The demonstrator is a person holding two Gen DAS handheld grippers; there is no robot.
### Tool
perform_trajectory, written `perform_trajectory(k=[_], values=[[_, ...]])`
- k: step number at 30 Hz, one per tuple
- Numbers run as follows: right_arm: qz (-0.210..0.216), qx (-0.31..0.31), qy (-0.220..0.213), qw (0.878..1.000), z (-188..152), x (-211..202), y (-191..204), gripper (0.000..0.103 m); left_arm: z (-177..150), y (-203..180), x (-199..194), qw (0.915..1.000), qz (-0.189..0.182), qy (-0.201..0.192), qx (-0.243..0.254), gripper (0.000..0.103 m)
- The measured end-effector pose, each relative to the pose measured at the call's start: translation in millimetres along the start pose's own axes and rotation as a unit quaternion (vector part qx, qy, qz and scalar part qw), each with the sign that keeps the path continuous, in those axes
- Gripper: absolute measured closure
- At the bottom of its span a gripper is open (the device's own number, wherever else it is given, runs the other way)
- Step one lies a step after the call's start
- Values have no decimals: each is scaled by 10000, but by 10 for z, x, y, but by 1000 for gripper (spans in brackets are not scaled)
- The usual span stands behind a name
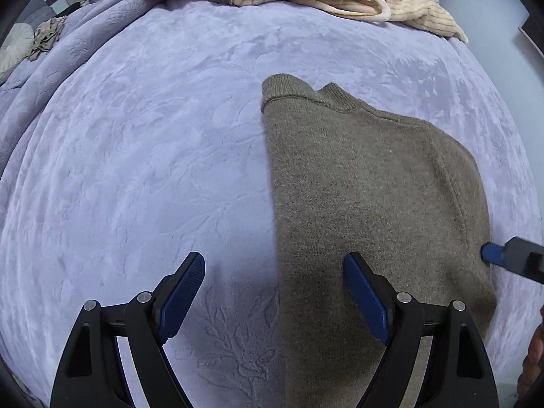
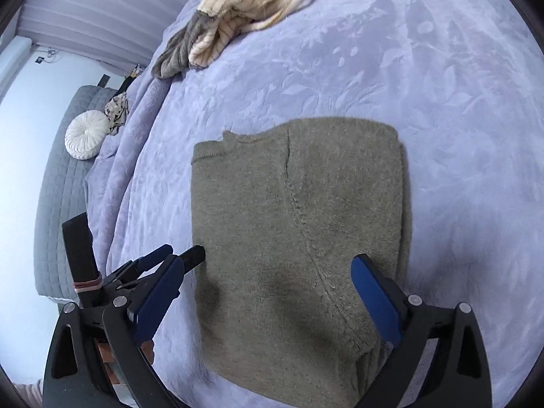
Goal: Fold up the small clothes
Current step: 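Move the right gripper to the folded sweater edge and position it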
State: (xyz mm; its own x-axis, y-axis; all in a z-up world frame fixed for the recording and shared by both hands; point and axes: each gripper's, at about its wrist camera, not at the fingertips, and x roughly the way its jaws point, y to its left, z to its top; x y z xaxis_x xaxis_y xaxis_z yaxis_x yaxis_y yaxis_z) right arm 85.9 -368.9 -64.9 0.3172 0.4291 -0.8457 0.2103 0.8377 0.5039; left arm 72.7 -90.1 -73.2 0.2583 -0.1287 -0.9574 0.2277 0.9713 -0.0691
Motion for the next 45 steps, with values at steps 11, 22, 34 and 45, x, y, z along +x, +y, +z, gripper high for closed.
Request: perform_trajectory(k=[11, 22, 34, 45], values=[[-81, 830, -205, 9963, -247, -89, -695, 8, -4, 5, 48, 9999, -110, 70, 47, 18], [579, 1199, -152, 9910, -401, -151, -944, 3, 16, -11, 46, 9999, -71, 85, 104, 18], [629, 1229, -276, 9900, -402, -183, -985, 3, -48, 61, 36, 9998, -143, 115, -32, 18], [781, 1361, 249, 9873, -326, -94, -1037, 3, -47, 301, -13, 9910, -1245, 397, -300, 18]])
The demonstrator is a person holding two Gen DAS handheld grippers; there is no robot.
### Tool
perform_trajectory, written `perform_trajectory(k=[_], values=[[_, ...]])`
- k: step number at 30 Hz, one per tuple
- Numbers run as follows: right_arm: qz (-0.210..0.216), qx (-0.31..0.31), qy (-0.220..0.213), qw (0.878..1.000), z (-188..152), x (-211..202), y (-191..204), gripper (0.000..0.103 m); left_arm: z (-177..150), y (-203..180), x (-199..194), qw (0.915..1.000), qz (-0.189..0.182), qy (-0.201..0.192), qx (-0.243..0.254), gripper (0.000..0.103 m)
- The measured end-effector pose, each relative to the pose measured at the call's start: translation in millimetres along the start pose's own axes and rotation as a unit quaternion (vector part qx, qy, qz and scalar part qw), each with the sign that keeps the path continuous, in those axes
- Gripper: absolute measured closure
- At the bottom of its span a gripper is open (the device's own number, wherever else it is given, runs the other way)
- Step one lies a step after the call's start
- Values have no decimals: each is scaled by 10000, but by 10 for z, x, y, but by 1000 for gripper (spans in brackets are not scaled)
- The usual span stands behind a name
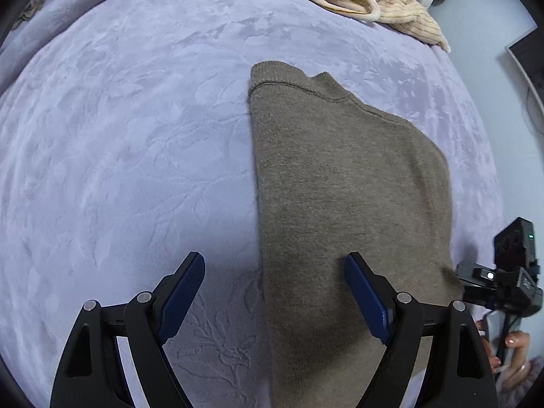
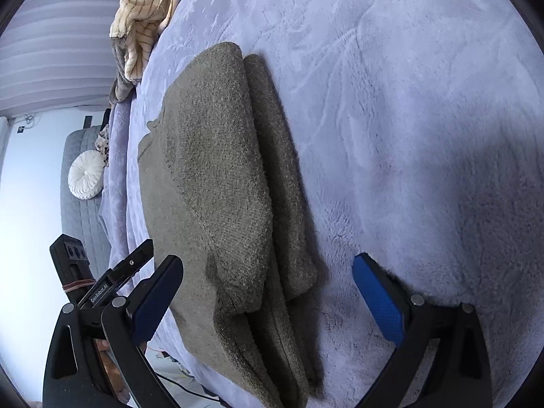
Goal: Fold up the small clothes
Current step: 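Move the right gripper to the folded sweater edge and position it, then grasp the sweater edge with the left gripper while right gripper pinches the fold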
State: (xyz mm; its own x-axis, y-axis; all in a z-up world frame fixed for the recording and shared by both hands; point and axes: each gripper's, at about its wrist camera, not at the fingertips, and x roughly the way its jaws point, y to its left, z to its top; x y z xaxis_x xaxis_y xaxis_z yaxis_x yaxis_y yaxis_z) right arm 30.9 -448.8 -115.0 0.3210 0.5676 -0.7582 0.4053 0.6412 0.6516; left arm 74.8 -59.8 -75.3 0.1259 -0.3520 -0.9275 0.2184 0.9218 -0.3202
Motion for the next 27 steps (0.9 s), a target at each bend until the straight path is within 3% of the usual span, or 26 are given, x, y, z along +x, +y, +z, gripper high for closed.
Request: perform_trajectory(k=[6, 11, 19, 25, 27], values=[[365, -334, -102, 9987, 53, -155, 86, 3, 71, 200, 52, 9959, -806, 389, -115, 18], [536, -398, -121, 9977, 178, -109, 34, 3, 93, 78, 334, 9874, -1363, 801, -18, 18], [717, -1047, 228, 9917, 312, 139, 283, 3, 124, -215, 496, 9897, -1193, 753, 263, 18], [590, -983, 190, 9932, 339, 362, 354, 3, 123, -171, 531, 9897, -1222, 712, 235, 18], [468, -900, 165, 9947, 322, 345, 348, 14, 121, -155, 507, 9906, -1185, 661, 196, 18]])
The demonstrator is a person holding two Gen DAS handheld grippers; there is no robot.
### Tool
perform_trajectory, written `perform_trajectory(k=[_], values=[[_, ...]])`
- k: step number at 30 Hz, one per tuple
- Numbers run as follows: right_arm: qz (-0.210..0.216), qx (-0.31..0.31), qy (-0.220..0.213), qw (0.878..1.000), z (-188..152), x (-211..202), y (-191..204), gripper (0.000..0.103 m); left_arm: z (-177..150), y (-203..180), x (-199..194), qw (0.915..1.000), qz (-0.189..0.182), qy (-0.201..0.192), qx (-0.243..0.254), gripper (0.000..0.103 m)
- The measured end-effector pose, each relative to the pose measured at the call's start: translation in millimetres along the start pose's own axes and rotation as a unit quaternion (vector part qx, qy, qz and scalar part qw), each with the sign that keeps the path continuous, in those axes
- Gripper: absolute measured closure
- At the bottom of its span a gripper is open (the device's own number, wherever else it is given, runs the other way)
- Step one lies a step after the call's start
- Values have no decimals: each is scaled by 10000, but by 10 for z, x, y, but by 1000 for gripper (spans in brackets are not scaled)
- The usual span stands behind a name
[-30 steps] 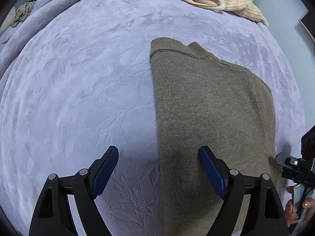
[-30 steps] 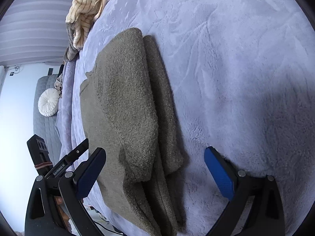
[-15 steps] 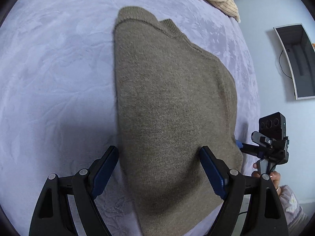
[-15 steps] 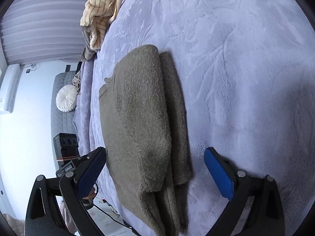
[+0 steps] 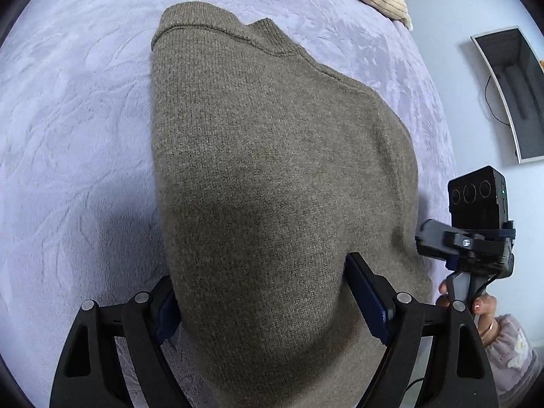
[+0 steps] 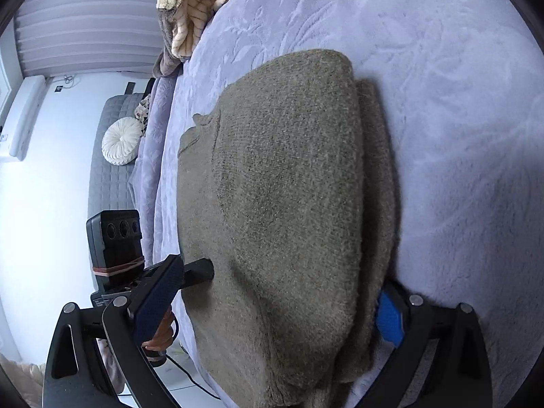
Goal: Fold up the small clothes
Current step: 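Grasp the sweater edge with the left gripper while right gripper pinches the fold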
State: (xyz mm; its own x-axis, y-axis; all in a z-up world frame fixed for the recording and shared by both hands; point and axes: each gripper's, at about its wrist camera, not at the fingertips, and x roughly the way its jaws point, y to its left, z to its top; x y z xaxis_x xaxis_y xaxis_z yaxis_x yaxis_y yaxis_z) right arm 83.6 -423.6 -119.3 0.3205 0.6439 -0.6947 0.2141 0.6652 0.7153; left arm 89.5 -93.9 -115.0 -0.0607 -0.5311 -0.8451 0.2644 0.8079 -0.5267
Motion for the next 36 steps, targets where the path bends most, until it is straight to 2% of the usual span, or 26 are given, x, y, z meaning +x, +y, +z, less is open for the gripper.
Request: perform_trajectory(k=[1, 2, 3, 4, 5, 7, 9, 13, 18, 23, 30, 36], values=[[-51, 96, 42, 9999, -12, -7, -23, 22, -19, 4, -28, 10000, 33, -51, 0, 23], [-142, 199, 72, 9997, -26, -7, -55, 44, -33, -14, -52, 9999, 76, -133, 19, 26], [-116, 327, 91, 9994, -38, -23, -110, 57, -49, -17, -82, 9997, 87, -213, 44, 34], [58, 451, 37, 9990, -60, -56, -150, 61, -69, -29, -116, 9995, 89, -290, 61, 41], [133, 479, -26, 9988, -78, -78, -142, 69, -87, -36, -156, 9993, 88, -346, 75, 45], [125, 454, -112, 9988, -107, -112, -66, 71, -105, -70, -243, 9990, 69, -423, 142, 56], [260, 444, -151, 9986, -121, -135, 26, 71, -113, -107, -326, 9987, 1, -464, 227, 59], [590, 508, -170, 9968, -177, -222, 173, 71, -150, -174, -515, 9981, -278, -497, 247, 60], [727, 440, -167, 9962, -324, -326, 427, 71, -295, -341, -791, 9966, -329, -547, 524, 60], [873, 417, -171, 9952, -542, -380, 675, 71, -376, -311, -1043, 9958, -433, -624, 518, 60], [865, 446, 6, 9952, -957, -110, 972, 71, -467, -283, -1021, 9969, -159, -586, 496, 60], [911, 586, 319, 9936, -1317, 314, 1060, 71, -958, 101, -1156, 9986, 155, -469, 206, 60]])
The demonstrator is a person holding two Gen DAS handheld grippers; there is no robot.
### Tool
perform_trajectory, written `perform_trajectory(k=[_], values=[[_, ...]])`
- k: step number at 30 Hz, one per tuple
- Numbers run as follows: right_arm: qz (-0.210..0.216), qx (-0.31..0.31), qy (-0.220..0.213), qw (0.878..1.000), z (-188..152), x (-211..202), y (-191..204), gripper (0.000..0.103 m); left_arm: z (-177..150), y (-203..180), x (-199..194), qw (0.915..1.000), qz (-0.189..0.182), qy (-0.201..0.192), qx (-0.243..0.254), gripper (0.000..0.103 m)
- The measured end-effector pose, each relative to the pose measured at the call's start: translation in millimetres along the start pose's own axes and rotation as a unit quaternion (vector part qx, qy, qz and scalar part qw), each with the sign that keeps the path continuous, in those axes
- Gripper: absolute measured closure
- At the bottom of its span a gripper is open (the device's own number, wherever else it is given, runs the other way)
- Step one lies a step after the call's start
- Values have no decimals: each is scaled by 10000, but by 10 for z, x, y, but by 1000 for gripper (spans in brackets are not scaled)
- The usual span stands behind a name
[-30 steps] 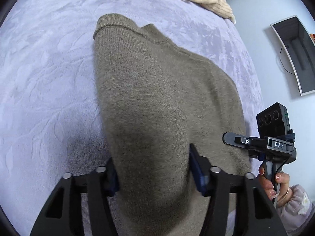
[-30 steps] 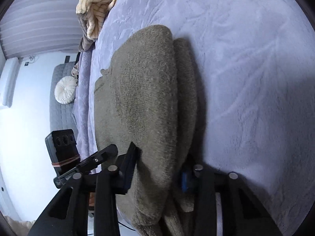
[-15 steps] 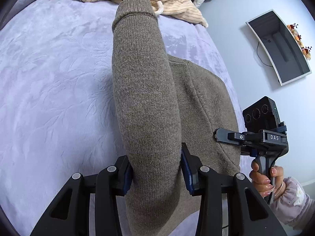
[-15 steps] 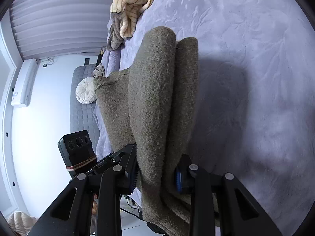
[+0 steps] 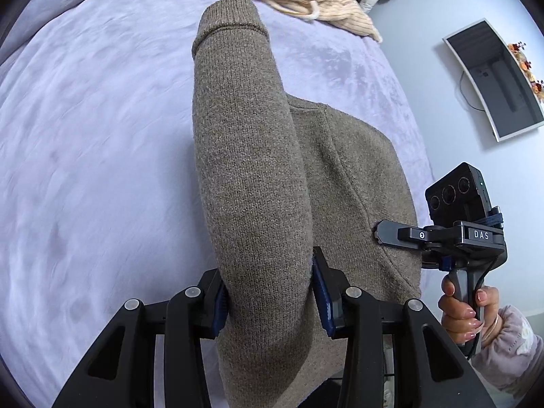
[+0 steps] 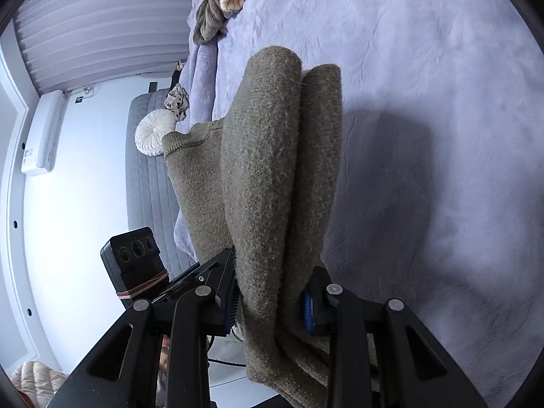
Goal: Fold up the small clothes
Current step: 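Grasp the sweater edge with the left gripper while right gripper pinches the fold, then lay the sweater edge flat and open the left gripper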
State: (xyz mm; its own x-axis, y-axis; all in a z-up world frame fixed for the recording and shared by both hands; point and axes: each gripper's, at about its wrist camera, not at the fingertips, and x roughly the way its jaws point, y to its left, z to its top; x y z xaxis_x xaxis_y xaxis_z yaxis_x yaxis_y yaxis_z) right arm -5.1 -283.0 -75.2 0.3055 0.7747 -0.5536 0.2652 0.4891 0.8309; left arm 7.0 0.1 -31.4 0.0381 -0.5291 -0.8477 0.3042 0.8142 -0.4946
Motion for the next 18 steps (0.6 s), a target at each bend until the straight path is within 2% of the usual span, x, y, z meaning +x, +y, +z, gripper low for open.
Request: perform_trajectory(k=[4, 8, 11, 15, 18], values=[[-157, 58, 206, 9996, -144, 330, -58, 71, -241, 293, 20, 9995, 234, 94, -188, 60], [-655, 193, 262, 9973, -182, 537, -220, 71, -397, 578, 122, 9960, 790, 133, -405, 56], [-963, 363, 153, 9946, -132, 483, -282, 71, -458, 712, 32, 9938, 877, 3, -677, 53], [-1678, 85, 79, 9857, -153, 326, -157, 67, -538, 761, -149, 9906, 1172, -171, -679, 53], [-1897, -86, 7, 9818, -255, 179, -24, 67, -611, 801, -303, 9885, 1308, -264, -707, 53]])
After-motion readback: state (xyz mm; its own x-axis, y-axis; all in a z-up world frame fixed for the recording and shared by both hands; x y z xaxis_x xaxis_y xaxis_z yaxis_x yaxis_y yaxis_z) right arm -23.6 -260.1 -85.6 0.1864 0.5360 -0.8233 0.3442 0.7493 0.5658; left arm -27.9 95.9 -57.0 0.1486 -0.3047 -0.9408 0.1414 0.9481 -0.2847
